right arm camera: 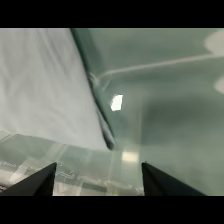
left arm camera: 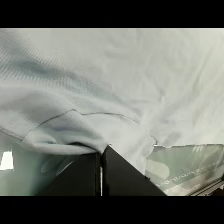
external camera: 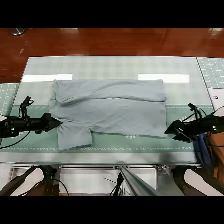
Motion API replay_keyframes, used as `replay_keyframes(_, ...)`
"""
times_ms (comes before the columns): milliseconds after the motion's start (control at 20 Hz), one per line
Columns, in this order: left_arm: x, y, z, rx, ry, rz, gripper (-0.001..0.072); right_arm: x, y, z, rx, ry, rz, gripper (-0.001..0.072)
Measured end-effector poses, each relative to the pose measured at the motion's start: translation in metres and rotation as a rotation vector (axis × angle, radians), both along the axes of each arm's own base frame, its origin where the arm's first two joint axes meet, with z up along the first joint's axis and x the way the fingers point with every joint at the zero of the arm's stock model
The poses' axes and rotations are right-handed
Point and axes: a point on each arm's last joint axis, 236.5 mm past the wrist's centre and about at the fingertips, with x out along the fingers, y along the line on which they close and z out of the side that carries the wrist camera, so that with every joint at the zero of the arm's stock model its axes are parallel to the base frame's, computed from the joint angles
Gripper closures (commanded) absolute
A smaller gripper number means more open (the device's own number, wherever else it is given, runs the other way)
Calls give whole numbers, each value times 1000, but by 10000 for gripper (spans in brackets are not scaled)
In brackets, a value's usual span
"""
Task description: Fold the shirts.
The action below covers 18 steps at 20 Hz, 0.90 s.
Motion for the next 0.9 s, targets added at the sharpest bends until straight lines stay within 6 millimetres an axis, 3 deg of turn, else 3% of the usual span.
replay_keyframes(200, 0, -1, 0, -4, 2, -1, 686, 14, 22, -7, 68, -8, 3, 124)
replay_keyframes(250, 0, -1, 0, -5, 4, -1, 686, 18, 27, -9, 78, -13, 12, 253)
replay_keyframes(300, 0, -1, 0, -6, 4, -1, 686, 23, 29, -12, 72, -28, 20, 498)
replay_keyframes(350, 0, -1, -1, -7, 6, -1, 686, 31, 28, -16, 47, -58, 34, 682)
replay_keyframes(450, 0, -1, 0, -9, 6, -4, 686, 46, 31, -14, 35, -111, 70, 684)
replay_keyframes(600, 6, 1, 8, -6, -15, -16, 686, 69, 31, 5, 35, -181, 123, 684)
replay_keyframes(900, 80, 19, 47, 35, -140, 20, 686, 151, 16, 59, -15, -372, 152, 683)
